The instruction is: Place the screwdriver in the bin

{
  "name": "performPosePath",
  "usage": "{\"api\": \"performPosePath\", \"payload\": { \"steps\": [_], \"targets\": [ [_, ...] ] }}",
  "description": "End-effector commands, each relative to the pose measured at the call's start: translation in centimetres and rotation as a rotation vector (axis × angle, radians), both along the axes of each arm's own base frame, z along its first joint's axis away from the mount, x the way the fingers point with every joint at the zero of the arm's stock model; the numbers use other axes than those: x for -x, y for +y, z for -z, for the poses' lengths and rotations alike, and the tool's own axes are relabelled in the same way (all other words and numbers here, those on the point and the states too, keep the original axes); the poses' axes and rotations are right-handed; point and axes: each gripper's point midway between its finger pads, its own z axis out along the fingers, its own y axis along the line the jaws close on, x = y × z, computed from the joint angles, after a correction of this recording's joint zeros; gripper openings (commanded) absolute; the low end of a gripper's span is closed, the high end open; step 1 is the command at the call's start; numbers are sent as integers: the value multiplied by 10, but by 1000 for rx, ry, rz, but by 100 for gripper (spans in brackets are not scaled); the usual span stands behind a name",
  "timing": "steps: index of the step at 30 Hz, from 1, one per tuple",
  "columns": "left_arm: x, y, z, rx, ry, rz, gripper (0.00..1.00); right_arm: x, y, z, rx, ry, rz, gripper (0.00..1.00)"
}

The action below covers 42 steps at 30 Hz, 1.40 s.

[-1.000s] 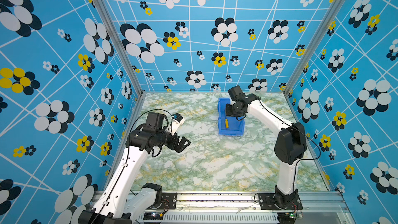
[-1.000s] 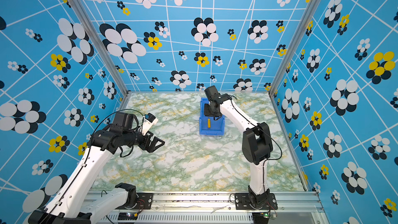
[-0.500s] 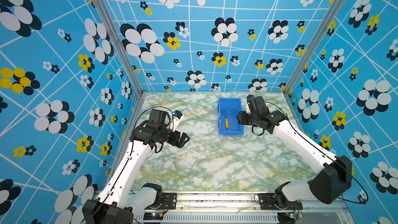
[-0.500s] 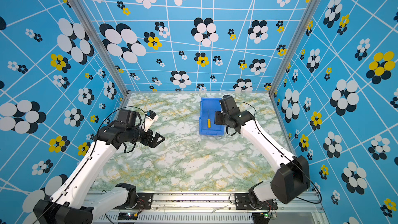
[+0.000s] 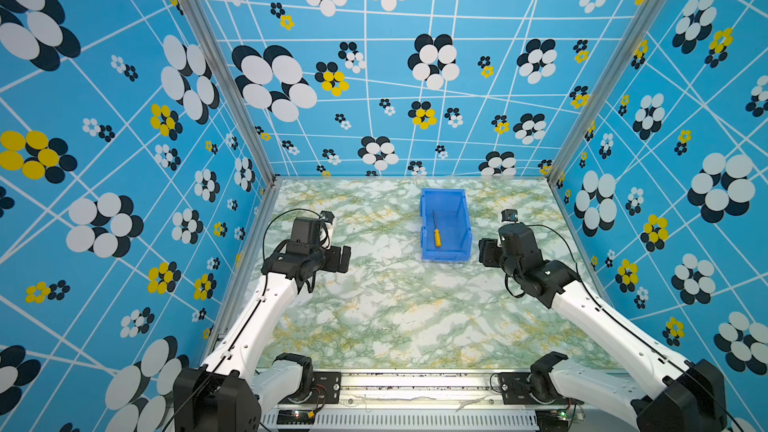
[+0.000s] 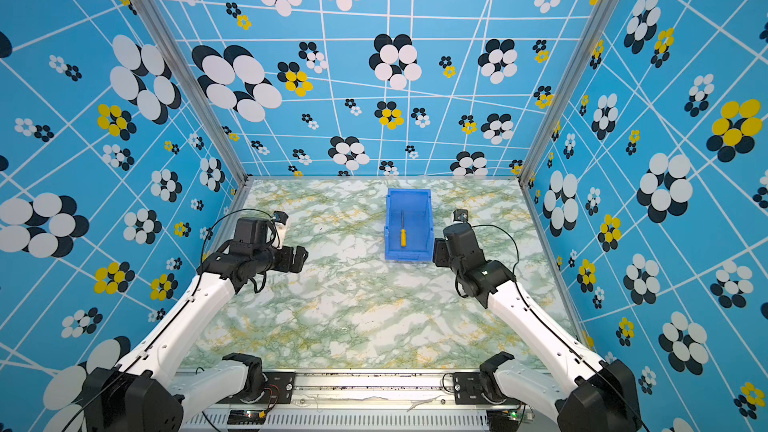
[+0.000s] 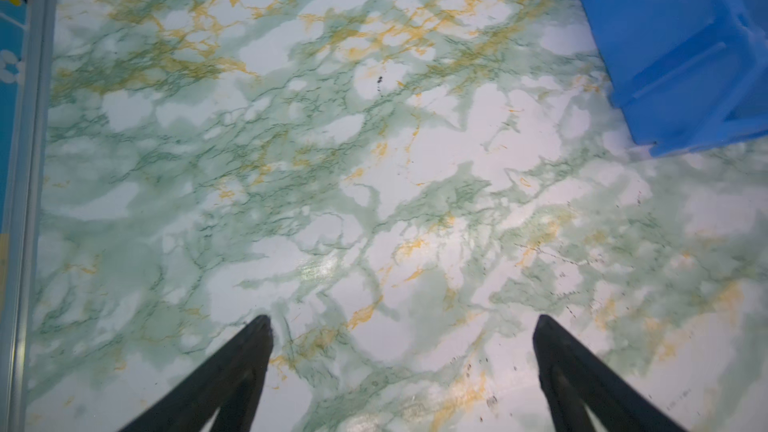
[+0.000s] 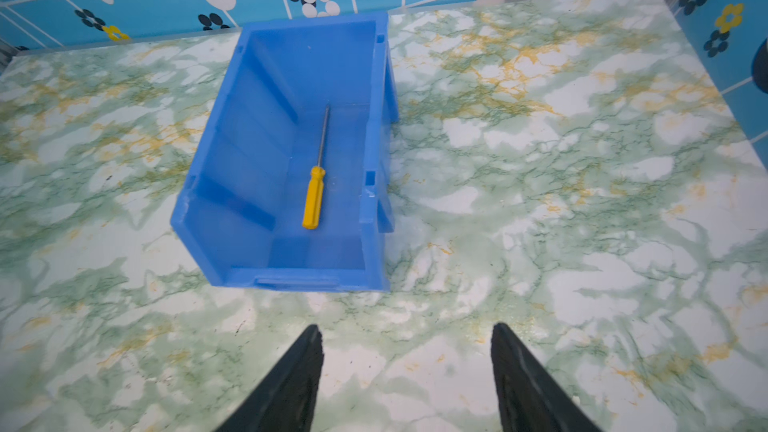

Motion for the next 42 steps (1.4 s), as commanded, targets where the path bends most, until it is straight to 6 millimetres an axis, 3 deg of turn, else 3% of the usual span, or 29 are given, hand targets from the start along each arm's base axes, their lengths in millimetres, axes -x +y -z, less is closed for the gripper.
{"api": "performPosePath", "payload": {
  "steps": [1, 7, 11, 19, 25, 30, 37, 42],
  "targets": [
    [-22, 27, -6, 35, -134, -150, 99, -14, -19, -10, 81, -132, 81, 67],
    [-40, 61, 16, 9, -223, -217, 99, -24, -40, 8, 194, -186, 150, 69],
    [-56, 73, 30, 16, -272, -258, 99, -30, -62, 20, 196, -227, 219, 69],
    [-76, 66, 41, 51, -455, -231, 99, -28, -98, 15, 204, -324, 302, 73],
    [-81, 70, 44, 54, -511, -244, 99, -24, -113, 28, 182, -354, 302, 73],
    [-74, 61, 52, 46, -551, -205, 99, -24, -119, 38, 224, -388, 280, 73],
    [-66, 64, 56, 46, -613, -227, 99, -34, -131, 52, 175, -399, 284, 74],
    [-65, 67, 55, 43, -624, -245, 99, -46, -126, 67, 161, -400, 257, 74]
  ]
}}
